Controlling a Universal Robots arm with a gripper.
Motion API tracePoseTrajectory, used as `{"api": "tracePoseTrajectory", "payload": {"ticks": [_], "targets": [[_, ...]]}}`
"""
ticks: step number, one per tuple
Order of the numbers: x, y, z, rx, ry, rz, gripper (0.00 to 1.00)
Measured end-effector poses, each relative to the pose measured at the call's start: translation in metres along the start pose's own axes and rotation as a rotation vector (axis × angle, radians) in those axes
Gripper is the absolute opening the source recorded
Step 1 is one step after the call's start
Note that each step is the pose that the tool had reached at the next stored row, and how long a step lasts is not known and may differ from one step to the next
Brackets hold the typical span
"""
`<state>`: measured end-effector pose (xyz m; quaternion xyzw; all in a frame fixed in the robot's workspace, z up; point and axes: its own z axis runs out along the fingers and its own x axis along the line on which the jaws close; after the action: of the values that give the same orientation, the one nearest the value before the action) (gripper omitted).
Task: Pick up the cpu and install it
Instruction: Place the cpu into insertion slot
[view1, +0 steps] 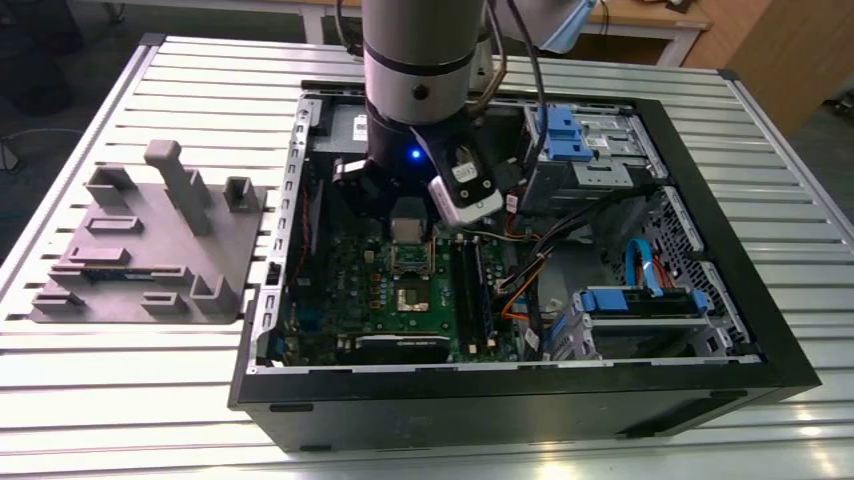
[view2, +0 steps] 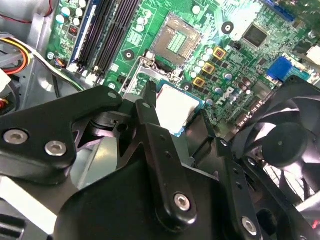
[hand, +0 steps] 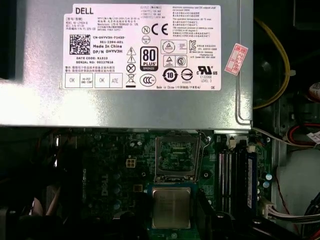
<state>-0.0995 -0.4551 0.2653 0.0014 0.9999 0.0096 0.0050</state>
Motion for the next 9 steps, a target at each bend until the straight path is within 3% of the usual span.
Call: {"api": "tracePoseTrajectory", "payload": {"ticks": [5, 9], "targets": [[-0.0006, -0.0078, 0.0069, 0.0001, 0.0004, 0.0, 0.47], [-0.0067, -0.0114, 0.0113, -0.0002, 0.0003, 0.0, 0.47]]}}
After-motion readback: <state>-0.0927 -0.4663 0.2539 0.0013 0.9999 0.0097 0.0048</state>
